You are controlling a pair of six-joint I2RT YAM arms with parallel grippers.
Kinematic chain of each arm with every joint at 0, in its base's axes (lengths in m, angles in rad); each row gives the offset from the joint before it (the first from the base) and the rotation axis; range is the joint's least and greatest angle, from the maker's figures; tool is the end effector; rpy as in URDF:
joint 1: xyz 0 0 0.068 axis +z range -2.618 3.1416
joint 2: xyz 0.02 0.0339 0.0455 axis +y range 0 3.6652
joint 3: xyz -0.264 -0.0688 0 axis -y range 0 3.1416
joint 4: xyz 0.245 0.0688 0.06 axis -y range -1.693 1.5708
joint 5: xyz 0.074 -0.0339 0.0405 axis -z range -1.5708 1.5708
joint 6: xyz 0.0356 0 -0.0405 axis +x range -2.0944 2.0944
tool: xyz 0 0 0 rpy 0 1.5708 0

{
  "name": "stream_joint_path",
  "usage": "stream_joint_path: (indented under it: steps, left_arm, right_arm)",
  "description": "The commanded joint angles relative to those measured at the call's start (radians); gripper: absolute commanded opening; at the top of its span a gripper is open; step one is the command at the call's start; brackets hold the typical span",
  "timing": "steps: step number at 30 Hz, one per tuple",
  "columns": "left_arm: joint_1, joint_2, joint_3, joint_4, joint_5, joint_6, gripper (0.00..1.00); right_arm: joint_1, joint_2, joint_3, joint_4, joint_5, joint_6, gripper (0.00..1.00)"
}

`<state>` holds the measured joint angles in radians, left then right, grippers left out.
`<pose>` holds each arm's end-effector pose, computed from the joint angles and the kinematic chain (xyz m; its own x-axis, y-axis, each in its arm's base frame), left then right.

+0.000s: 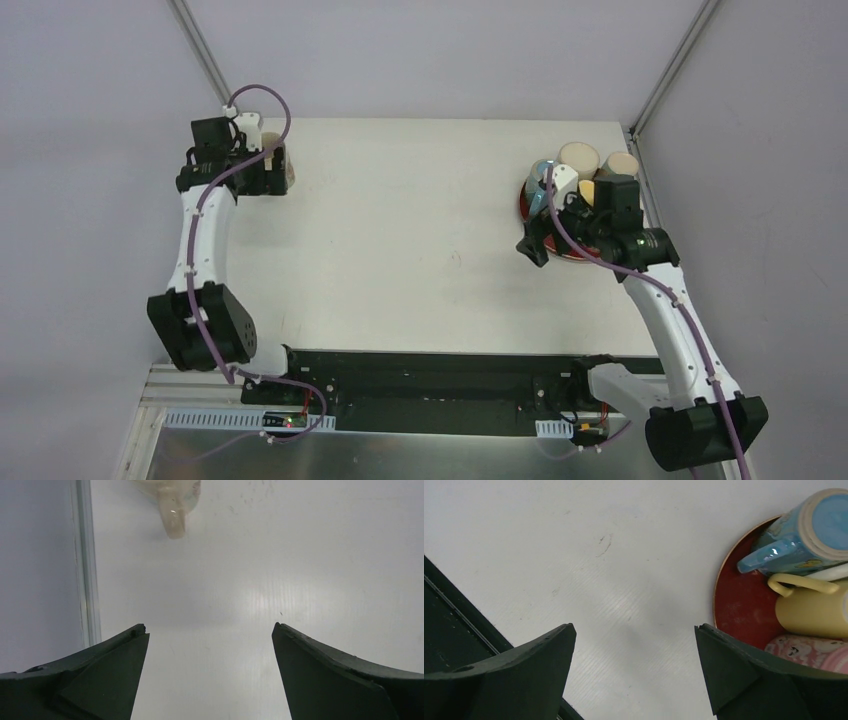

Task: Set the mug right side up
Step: Place the cup at the corner of the board, then turn over the cup on the tray.

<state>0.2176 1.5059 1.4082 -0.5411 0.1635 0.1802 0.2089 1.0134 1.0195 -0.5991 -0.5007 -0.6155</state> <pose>0.3334 0.0678 0.3477 -0.5881 0.0511 -0.8072 0.0203 0.9986 0.0484 0.2041 0.0607 0.3402 -0.1165 -0.5424 -0.8320 -0.7821 0.5664 -0.2598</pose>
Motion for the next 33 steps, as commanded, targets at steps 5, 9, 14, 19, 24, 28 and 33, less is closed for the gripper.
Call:
stream_joint_path:
  steps: [5,9,14,19,24,28,33]
  left_arm:
    - [0.000,-0.316,-0.204,-0.073,0.315,0.094,0.99]
    - [0.000,-0.403,-0.276,-0.097,0.389,0.132,0.99]
    - [0.000,-0.472,-0.347,-0.121,0.427,0.202,0.99]
    - [0.000,-0.503,-0.389,-0.137,0.496,0.210,0.99]
    - [0.000,-0.514,-0.404,-0.157,0.535,0.214,0.99]
    - [0.000,-0.519,-0.412,-0.164,0.554,0.219,0.99]
    - [0.000,-0.512,-0.422,-0.166,0.556,0.217,0.99]
  right_arm:
    - [-0.107,0.093,0.224,-0.310,0.184,-0.118,0.99]
    - [-0.226,0.150,0.298,-0.399,0.182,-0.189,0.99]
    - [-0.386,0.209,0.362,-0.474,0.159,-0.289,0.99]
    - [-0.531,0.272,0.374,-0.507,0.141,-0.423,0.99]
    - [-0.661,0.396,0.419,-0.530,0.106,-0.515,0.99]
    - [-0.714,0.495,0.476,-0.551,0.083,-0.553,0.99]
    - [-0.726,0.571,0.512,-0.534,0.029,-0.545,0.99]
